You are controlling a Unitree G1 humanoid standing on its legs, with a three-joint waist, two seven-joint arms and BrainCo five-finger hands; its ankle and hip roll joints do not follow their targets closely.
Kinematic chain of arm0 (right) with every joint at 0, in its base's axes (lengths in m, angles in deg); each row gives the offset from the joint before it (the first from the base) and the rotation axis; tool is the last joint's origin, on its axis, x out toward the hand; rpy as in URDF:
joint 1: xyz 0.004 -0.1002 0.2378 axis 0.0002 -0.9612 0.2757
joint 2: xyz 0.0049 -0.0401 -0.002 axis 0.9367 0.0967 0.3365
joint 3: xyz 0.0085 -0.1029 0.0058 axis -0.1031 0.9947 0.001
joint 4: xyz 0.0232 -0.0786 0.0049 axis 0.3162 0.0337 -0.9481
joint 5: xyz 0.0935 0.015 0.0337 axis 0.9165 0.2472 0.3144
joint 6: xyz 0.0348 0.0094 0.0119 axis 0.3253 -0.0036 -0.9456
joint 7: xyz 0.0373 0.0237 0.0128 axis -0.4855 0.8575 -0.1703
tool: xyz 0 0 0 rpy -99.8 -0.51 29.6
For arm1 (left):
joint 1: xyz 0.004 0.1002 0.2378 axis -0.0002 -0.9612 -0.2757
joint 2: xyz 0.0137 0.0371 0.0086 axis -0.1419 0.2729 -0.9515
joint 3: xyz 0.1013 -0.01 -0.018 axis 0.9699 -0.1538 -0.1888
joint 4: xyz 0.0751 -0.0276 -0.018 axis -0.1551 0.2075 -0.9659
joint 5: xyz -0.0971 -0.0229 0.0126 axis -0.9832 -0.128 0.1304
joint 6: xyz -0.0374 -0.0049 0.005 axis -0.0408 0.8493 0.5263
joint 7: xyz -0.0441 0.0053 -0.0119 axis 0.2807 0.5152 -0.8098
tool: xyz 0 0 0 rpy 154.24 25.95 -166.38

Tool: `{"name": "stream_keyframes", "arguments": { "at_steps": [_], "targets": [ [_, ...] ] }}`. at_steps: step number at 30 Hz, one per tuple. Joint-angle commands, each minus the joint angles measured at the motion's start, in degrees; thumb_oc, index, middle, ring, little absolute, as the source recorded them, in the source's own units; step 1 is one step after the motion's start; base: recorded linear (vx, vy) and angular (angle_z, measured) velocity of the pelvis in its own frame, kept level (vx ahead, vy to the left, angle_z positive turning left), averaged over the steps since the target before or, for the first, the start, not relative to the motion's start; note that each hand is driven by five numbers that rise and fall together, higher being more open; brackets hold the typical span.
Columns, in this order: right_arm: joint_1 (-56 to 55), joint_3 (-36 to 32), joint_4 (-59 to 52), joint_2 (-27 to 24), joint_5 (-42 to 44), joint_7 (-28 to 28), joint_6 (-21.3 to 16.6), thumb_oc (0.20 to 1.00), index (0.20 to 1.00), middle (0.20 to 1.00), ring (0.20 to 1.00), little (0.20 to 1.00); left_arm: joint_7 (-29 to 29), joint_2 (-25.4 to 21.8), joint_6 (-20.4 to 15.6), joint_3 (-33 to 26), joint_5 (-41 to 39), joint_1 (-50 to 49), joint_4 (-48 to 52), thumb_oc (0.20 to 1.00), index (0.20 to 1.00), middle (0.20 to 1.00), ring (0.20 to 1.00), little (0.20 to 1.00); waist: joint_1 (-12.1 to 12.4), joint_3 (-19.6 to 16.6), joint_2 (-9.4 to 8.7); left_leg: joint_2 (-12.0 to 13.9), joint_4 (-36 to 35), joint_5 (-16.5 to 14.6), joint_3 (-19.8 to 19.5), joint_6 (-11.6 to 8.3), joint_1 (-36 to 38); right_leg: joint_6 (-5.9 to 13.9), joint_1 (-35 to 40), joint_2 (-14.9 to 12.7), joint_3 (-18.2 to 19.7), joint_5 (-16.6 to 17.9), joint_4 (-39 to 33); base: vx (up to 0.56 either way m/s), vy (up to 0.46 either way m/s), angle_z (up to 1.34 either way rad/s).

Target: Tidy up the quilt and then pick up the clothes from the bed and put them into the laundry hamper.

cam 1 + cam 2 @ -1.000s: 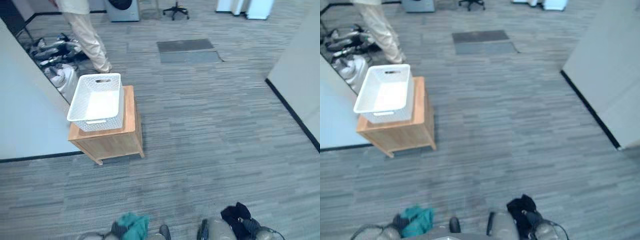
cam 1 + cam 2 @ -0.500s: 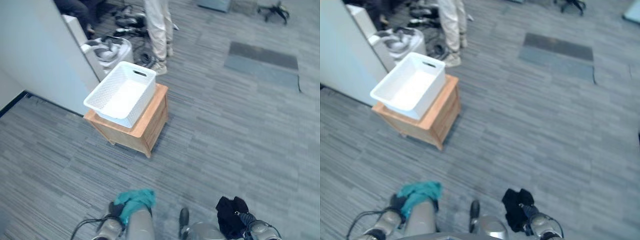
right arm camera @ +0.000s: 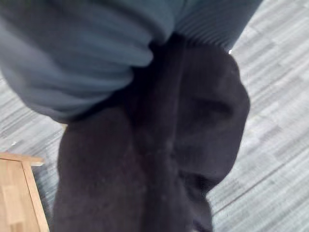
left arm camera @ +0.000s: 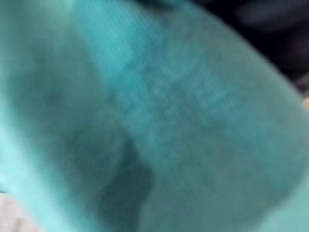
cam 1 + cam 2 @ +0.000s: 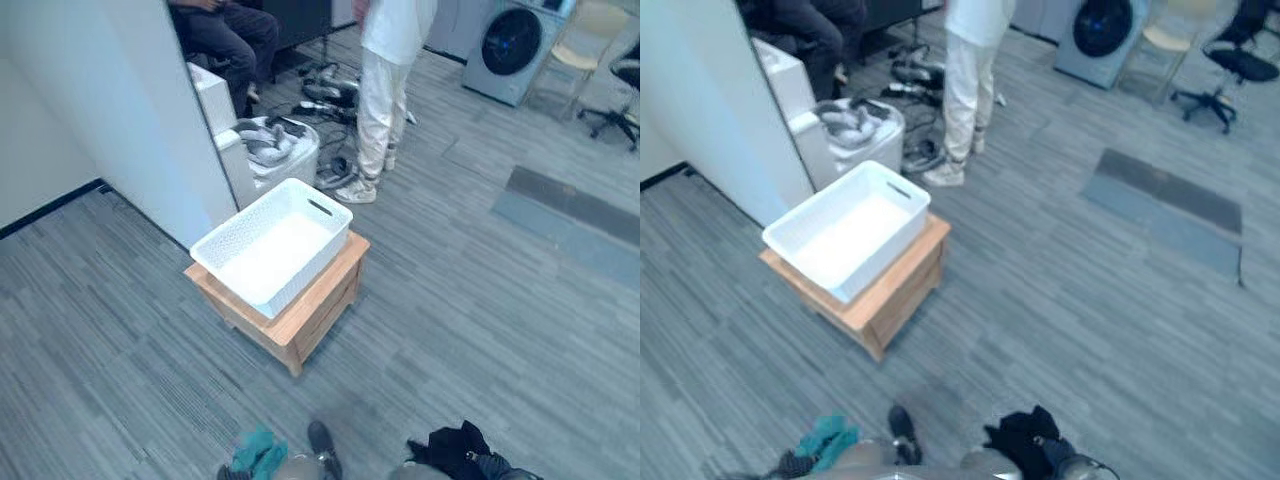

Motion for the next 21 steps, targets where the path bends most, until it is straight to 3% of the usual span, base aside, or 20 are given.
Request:
{"name": "stream_keyframes", "arguments": {
  "at_steps": [1,2,3,4,5,6,7,8,9,10,11,13,17,18,19,21],
  "targets": [
    [4.06,-2.25,-3.85,-2.11,1.46,-0.78,-1.13,0.2,0.2,0.2,0.2,0.2,1.29,-1.97,-0.49,1.0,1.53,1.27,0.35,0.2,0.2,0.2,0.2,0.2,-0.51,2.03,3.59,4.61,-4.38,1.72,-0.59,-10.86,5.37,0.09,-2.9,-3.9,6.76,13.9,-19.79,0.25,-0.134,0.72],
    [4.06,-2.25,-3.86,-2.11,1.46,-0.78,-1.13,0.2,0.2,0.2,0.2,0.2,1.29,-1.98,-0.49,1.0,1.53,1.26,0.36,0.2,0.2,0.2,0.2,0.2,-0.64,2.07,3.59,4.61,-4.38,1.73,-0.72,-10.87,5.4,0.09,-2.77,-3.92,6.62,13.88,-19.84,0.28,-0.147,1.01],
    [3.96,-2.35,-4.37,-2.36,1.89,-0.92,-1.19,0.2,0.2,0.2,0.2,0.2,1.45,-2.56,-0.78,1.39,1.44,1.91,0.83,0.2,0.2,0.2,0.2,0.2,-1.13,2.11,3.38,4.67,-4.38,1.65,-1.98,-11.49,5.38,-0.48,-2.6,-4.38,7.32,13.26,-24.98,0.25,-0.202,0.95],
    [3.69,-2.21,-5.38,-2.71,2.33,-1.27,-1.46,0.2,0.2,0.2,0.2,0.2,1.85,-3.19,-1.42,2.21,1.36,2.69,1.66,0.2,0.2,0.2,0.2,0.2,-2.07,1.49,3.2,4.64,-4.38,1.34,-4.41,-12.55,4.98,-1.32,-2.56,-4.29,10.61,12.92,-35.29,0.43,-0.366,1.08],
    [3.49,-2.8,-5.48,-3.11,3.41,-1.73,-1.44,0.2,0.2,0.2,0.2,0.2,2.4,-3.77,-1.82,2.89,1.77,4.57,2.76,0.2,0.2,0.2,0.2,0.2,-3.63,1.26,2.44,4.25,-4.38,-0.01,-7.99,-13.55,5.56,-0.44,-1.43,-4.04,19.04,13.25,-47.0,0.33,-0.297,0.95],
    [3.52,-2.8,-5.47,-3.1,3.41,-1.73,-1.45,0.2,0.2,0.2,0.2,0.2,2.4,-3.79,-1.82,2.87,1.78,4.6,2.76,0.2,0.2,0.2,0.2,0.2,-3.59,1.18,2.43,4.29,-4.38,0.09,-7.94,-13.57,5.42,-0.48,-1.5,-4.0,19.08,13.46,-47.18,0.32,-0.293,1.74],
    [3.23,-3.34,-5.1,-3.42,4.22,-1.64,-1.29,0.2,0.2,0.2,0.2,0.2,2.61,-3.91,-2.03,3.17,1.83,5.48,2.84,0.2,0.2,0.2,0.2,0.2,-5.0,0.43,1.98,3.99,-4.38,-0.34,-10.61,-13.67,5.36,0.41,-2.61,-2.5,27.19,14.94,-49.74,0.27,-0.257,1.62],
    [2.79,-3.62,-4.44,-4.25,3.71,-1.54,-0.87,0.2,0.2,0.2,0.2,0.2,2.33,-4.34,-1.67,2.64,2.19,5.55,2.67,0.2,0.2,0.2,0.2,0.2,-5.39,0.18,1.39,4.17,-4.38,-1.21,-11.62,-14.07,6.01,1.41,-3.28,-1.25,31.1,15.7,-49.88,0.34,-0.239,1.79],
    [2.33,-4.11,-4.17,-4.56,3.59,-1.52,-0.7,0.2,0.2,0.2,0.2,0.2,1.99,-4.59,-1.78,2.71,2.18,5.94,2.34,0.2,0.2,0.2,0.2,0.2,-5.08,0.04,1.22,3.69,-4.38,-1.64,-13.93,-13.72,6.82,0.13,-2.18,-1.27,32.67,13.63,-51.18,0.31,-0.249,1.51],
    [1.98,-4.48,-5.15,-4.71,4.27,-1.68,-1.16,0.2,0.2,0.2,0.2,0.2,1.99,-4.82,-2.08,3.53,2.9,6.03,1.98,0.2,0.2,0.2,0.2,0.2,-4.91,-0.07,0.78,3.64,-4.38,-1.78,-14.44,-13.73,7.74,-0.49,-1.33,-1.48,31.61,13.2,-50.57,0.28,-0.36,1.68],
    [3.16,-4.59,-8.29,-5.64,4.91,-2.08,-1.83,0.2,0.2,0.2,0.2,0.2,2.07,-4.6,-1.57,3.35,3.14,5.79,1.62,0.2,0.2,0.2,0.2,0.2,-6.02,-0.03,0.66,4.09,-3.25,-1.52,-15.09,-14.13,8.11,-0.62,-0.79,0.56,31.6,13.98,-49.73,0.22,-0.378,1.17],
    [3.2,-5.38,-11.54,-6.65,5.39,-2.7,-2.4,0.2,0.2,0.2,0.2,0.2,2.27,-4.51,-1.55,2.88,2.99,5.31,1.5,0.2,0.2,0.2,0.2,0.2,-6.28,-0.16,0.86,4.52,-2.39,-1.93,-15.32,-14.47,8.15,-1.01,-0.18,0.37,30.49,13.87,-50.12,0.16,-0.245,0.49],
    [2.43,-10.06,-33.56,-15.64,2.73,-5.47,-6.32,0.2,0.2,0.2,0.2,0.2,3.35,-3.52,-2.51,0.76,2.59,2.2,2.37,0.2,0.2,0.2,0.2,0.2,-6.52,0.19,1.4,6.02,2.92,-1.8,-16.27,-16.01,6.76,-2.96,1.96,0.87,27.49,12.47,-49.92,0.12,-0.223,0.46],
    [3.19,-12.36,-42.06,-20.08,0.26,-6.8,-7.77,0.2,0.2,0.2,0.2,0.2,3.69,-3.04,-2.74,0.99,2.57,2.18,2.67,0.2,0.2,0.2,0.2,0.2,-6.51,0.51,1.25,6.52,5.29,-1.66,-15.2,-16.27,5.03,-3.96,2.96,0.54,25.29,11.47,-49.76,0.03,-0.165,0.42],
    [3.04,-12.5,-42.24,-20.14,0.23,-6.75,-7.68,0.2,0.2,0.2,0.2,0.2,3.69,-2.98,-2.72,1.05,2.57,2.19,2.68,0.2,0.2,0.2,0.2,0.2,-6.63,0.5,1.32,6.53,5.49,-1.74,-15.38,-16.28,4.89,-3.97,2.98,0.51,25.12,11.42,-49.74,0.0,-0.154,0.4],
    [5.27,-14.79,-48.65,-25.1,-0.43,-7.13,-8.38,0.2,0.2,0.2,0.2,0.2,3.59,-2.86,-2.68,1.09,2.18,2.39,3.03,0.2,0.2,0.2,0.2,0.2,-6.15,0.92,1.23,5.24,7.54,-2.35,-13.59,-15.99,3.27,-4.39,4.43,0.15,22.58,10.79,-50.21,0.0,-0.079,0.69]
  ]
}}
